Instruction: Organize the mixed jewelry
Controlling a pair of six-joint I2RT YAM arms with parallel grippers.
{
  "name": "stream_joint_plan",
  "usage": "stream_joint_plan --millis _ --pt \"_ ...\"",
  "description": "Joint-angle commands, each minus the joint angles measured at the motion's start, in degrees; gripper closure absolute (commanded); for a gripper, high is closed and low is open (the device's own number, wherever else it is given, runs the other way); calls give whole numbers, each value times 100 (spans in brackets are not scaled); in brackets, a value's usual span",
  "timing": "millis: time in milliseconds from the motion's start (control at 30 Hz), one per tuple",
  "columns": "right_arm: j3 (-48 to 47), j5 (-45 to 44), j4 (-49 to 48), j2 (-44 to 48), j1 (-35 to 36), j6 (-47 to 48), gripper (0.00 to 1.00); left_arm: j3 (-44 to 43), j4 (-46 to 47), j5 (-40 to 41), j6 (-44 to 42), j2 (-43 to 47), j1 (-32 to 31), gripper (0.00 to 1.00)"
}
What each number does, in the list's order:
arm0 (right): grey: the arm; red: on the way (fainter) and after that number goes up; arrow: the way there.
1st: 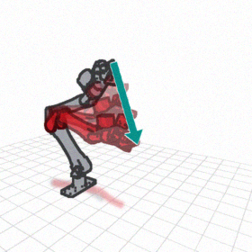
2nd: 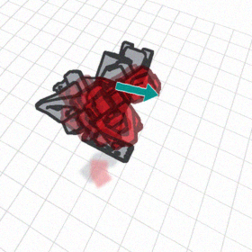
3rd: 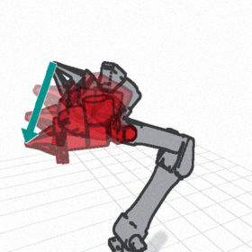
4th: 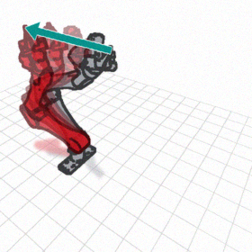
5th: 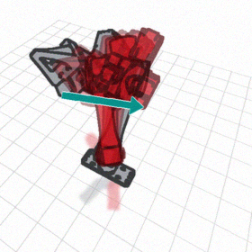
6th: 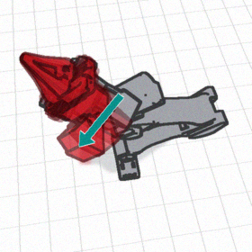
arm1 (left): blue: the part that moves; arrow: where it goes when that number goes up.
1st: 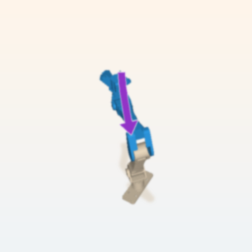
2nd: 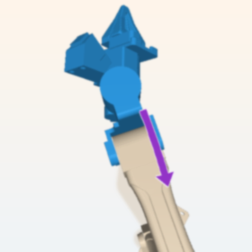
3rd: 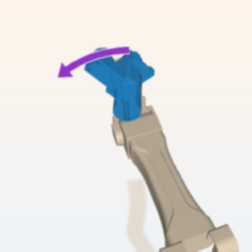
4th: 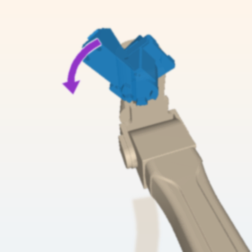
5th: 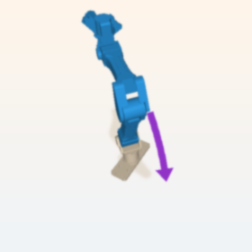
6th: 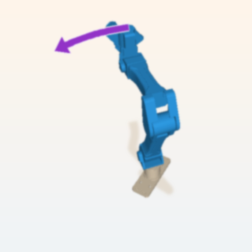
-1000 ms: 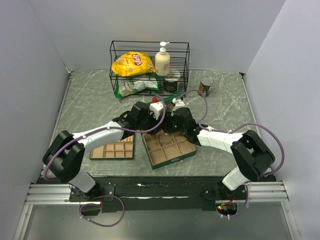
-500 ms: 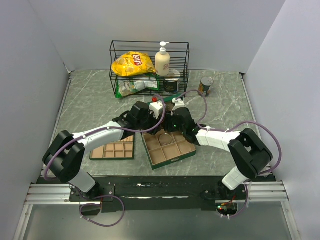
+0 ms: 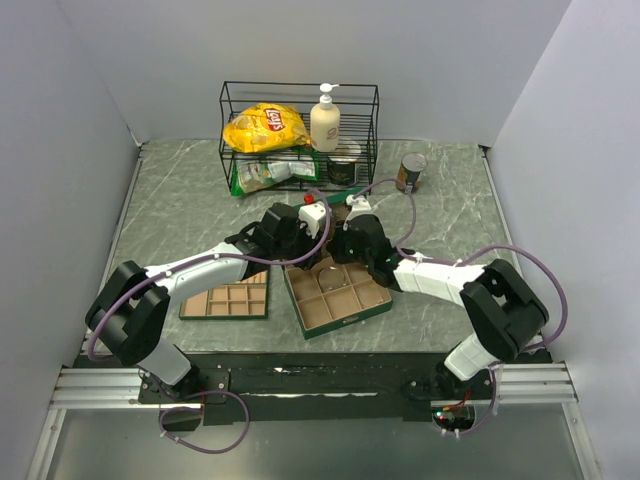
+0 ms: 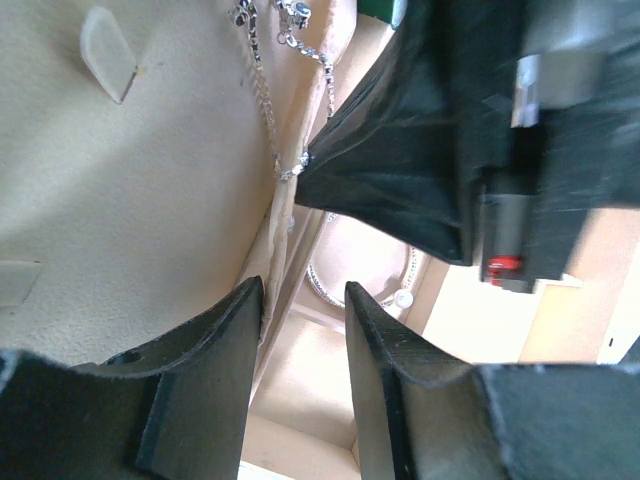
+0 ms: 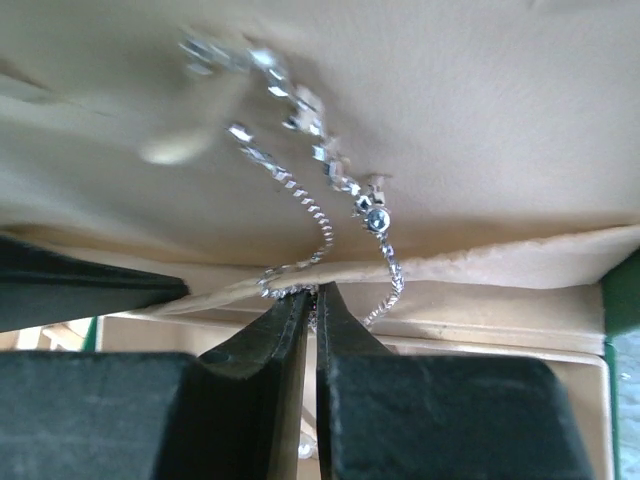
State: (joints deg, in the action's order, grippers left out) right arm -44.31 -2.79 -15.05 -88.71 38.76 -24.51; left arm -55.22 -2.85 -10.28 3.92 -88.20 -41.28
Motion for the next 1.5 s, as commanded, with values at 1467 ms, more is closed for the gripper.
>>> stream_joint_plan --millis 1467 --pt "-913 15 -191 653 -53 -45 96 73 4 -272 65 102 -47 55"
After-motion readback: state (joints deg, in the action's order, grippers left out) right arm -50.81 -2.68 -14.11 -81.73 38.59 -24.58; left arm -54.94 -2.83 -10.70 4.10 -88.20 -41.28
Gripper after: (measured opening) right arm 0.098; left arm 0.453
